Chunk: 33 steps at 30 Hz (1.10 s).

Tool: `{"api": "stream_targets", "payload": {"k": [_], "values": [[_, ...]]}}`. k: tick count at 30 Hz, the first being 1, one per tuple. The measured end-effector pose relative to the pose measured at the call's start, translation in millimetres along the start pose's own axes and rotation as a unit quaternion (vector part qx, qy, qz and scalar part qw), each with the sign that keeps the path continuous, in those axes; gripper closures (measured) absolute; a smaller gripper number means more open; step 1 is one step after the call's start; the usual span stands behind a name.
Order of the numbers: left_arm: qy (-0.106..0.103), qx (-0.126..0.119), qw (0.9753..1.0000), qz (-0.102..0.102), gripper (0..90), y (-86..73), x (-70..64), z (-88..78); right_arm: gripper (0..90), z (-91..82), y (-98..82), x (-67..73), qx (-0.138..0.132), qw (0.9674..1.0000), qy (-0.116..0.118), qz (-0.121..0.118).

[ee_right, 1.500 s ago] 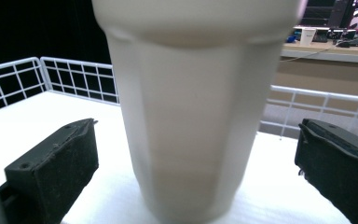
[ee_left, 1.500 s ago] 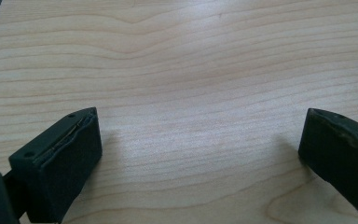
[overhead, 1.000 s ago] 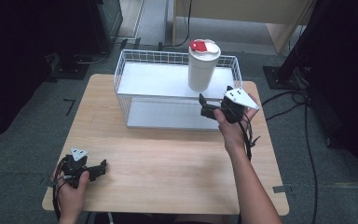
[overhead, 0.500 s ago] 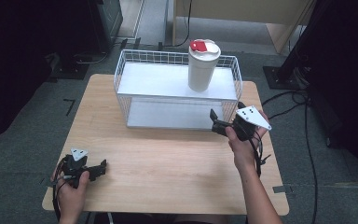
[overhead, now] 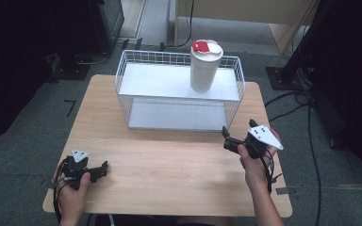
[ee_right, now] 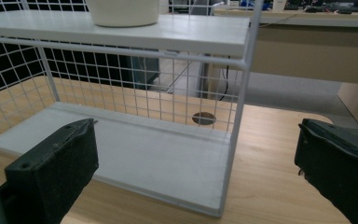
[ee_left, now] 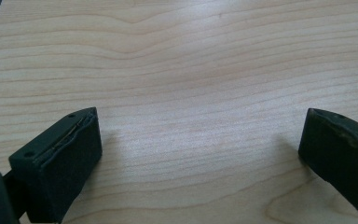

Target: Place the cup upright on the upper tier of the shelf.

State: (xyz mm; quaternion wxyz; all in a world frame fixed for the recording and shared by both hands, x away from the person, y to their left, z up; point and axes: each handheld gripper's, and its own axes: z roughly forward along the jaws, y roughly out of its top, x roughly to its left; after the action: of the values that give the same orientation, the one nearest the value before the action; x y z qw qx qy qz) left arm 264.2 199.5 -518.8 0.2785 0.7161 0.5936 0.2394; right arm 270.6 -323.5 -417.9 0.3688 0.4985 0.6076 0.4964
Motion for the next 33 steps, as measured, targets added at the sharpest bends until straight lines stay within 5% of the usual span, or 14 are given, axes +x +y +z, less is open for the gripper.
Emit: {"api": "stream_targets", "payload": {"k": [18,33], "values": [[0.000,0.000,1.0000,-0.001,0.0,0.0,-0.1,0.0,0.0,-29.7,-47.2,-32.2,0.031,0.9988,-0.036,0.014],[0.000,-0.001,1.0000,-0.001,0.0,-0.1,-0.2,0.1,0.0,-64.8,-90.8,-70.0,0.080,0.9930,-0.085,0.014]]}}
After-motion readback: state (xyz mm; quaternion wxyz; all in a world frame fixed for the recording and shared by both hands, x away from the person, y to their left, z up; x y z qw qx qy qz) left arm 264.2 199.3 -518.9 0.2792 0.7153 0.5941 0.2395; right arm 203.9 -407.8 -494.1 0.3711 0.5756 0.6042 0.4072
